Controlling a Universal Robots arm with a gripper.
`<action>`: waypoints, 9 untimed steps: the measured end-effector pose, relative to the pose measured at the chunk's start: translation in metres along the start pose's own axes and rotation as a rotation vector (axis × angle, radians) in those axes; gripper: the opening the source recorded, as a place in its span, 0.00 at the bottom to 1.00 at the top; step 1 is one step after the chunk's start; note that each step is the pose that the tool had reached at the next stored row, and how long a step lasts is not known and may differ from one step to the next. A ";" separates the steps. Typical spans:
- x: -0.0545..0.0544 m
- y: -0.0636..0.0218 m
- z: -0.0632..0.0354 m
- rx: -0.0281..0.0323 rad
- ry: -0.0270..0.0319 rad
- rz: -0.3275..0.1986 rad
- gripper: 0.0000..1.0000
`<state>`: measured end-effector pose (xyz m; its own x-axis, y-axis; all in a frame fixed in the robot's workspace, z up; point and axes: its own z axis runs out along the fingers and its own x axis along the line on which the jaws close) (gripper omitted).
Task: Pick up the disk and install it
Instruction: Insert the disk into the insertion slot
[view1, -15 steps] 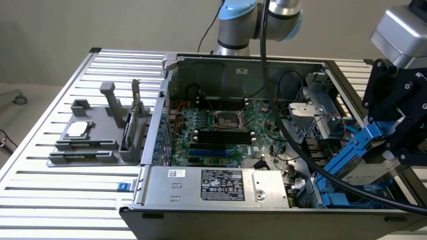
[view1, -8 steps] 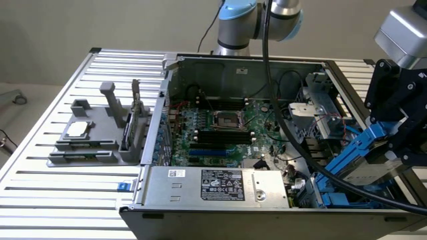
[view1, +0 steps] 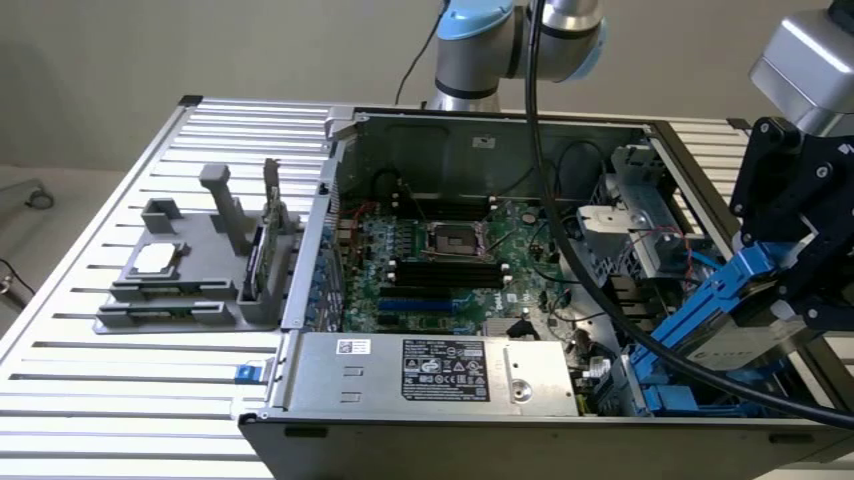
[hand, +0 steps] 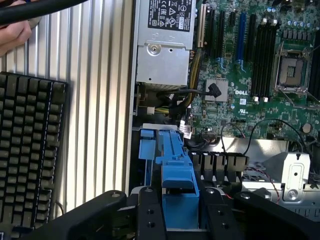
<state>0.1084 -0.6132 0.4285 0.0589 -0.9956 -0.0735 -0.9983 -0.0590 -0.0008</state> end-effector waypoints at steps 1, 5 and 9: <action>0.000 0.0000 -0.0001 0.0001 -0.0009 0.000 0.33; 0.000 -0.0001 0.0000 0.0034 -0.0162 0.000 0.33; 0.000 0.0000 0.0001 0.0092 -0.0336 -0.001 0.33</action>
<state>0.1084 -0.6132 0.4284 0.0596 -0.9925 -0.1069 -0.9982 -0.0589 -0.0100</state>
